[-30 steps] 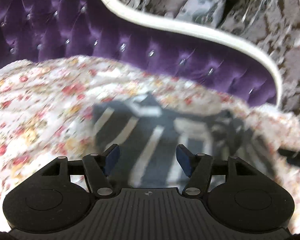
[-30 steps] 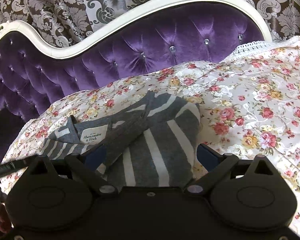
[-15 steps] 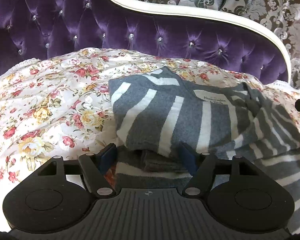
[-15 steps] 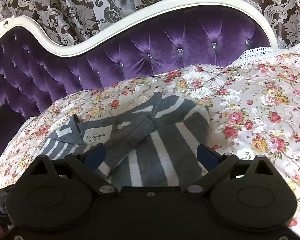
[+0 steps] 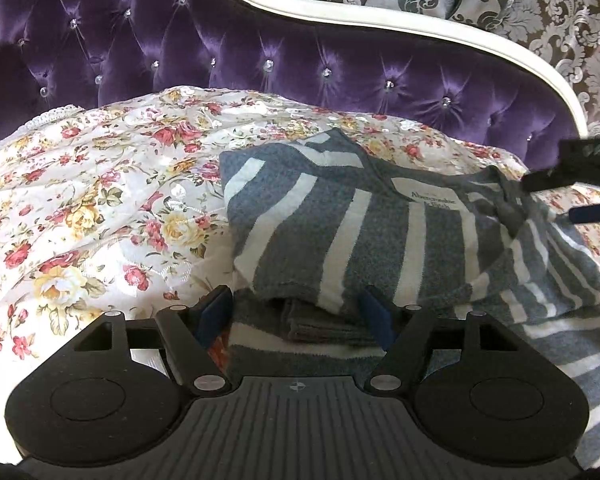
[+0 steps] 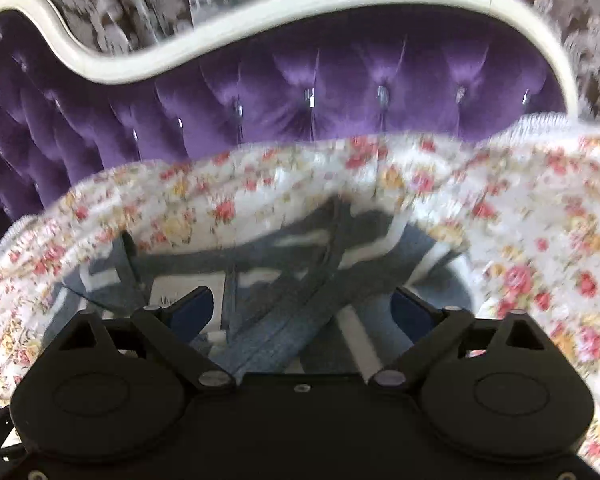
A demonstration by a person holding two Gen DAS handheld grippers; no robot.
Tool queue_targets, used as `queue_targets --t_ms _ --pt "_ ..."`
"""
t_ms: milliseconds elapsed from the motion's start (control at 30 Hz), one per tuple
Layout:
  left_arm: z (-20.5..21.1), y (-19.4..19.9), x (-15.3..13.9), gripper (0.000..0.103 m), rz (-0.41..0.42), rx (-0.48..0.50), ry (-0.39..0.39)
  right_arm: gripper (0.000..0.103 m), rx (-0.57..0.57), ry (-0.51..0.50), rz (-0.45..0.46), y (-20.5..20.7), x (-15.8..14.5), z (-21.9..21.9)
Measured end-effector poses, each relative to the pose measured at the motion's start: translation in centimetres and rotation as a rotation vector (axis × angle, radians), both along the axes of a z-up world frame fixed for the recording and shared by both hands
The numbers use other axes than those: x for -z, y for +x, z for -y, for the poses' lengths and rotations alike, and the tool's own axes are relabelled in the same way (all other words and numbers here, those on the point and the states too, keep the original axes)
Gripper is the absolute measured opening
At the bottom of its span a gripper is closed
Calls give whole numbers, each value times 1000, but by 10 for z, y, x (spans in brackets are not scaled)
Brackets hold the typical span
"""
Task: Fold small clothes
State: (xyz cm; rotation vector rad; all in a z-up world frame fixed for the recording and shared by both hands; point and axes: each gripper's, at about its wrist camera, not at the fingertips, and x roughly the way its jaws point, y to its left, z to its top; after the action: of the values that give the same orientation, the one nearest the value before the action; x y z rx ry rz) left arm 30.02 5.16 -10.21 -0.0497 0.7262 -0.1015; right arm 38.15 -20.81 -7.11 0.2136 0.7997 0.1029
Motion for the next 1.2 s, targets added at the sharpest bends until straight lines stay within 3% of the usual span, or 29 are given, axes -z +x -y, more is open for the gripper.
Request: queue_targets --t_ms 67,167,233,433,500,567,633,933,1000,1033,1067,1200 --pt "-1 1 0 70 -3 2 -4 52 7 2 -37 -4 6 4" --pt "-1 0 0 70 -3 3 -12 30 -19 18 -39 -19 7 12" --pt "-2 -1 0 70 0 3 -17 21 -32 23 -32 -35 6 20" --pt "-2 -1 0 70 0 1 -23 21 -100 77 -66 -68 3 37" --pt "-2 -1 0 70 1 -1 -21 31 -61 172 -44 -66 2 50" --pt "-1 0 -1 70 -1 -3 -19 58 -9 241 -28 -55 0 60" --pt "-2 0 -1 70 -5 1 -24 65 26 243 -12 -42 -2 60" --pt "-2 0 -1 70 -5 0 -30 65 93 254 -43 13 6 43" --pt "-2 0 -2 70 -4 0 -30 62 95 244 -67 19 11 39" --pt "-2 0 -2 70 -4 0 -30 45 83 248 -71 20 13 38" --pt "-2 0 -2 70 -5 0 -30 15 68 259 -73 17 14 38" --pt "-2 0 -2 70 -6 1 -30 16 26 221 5 -7 -1 39"
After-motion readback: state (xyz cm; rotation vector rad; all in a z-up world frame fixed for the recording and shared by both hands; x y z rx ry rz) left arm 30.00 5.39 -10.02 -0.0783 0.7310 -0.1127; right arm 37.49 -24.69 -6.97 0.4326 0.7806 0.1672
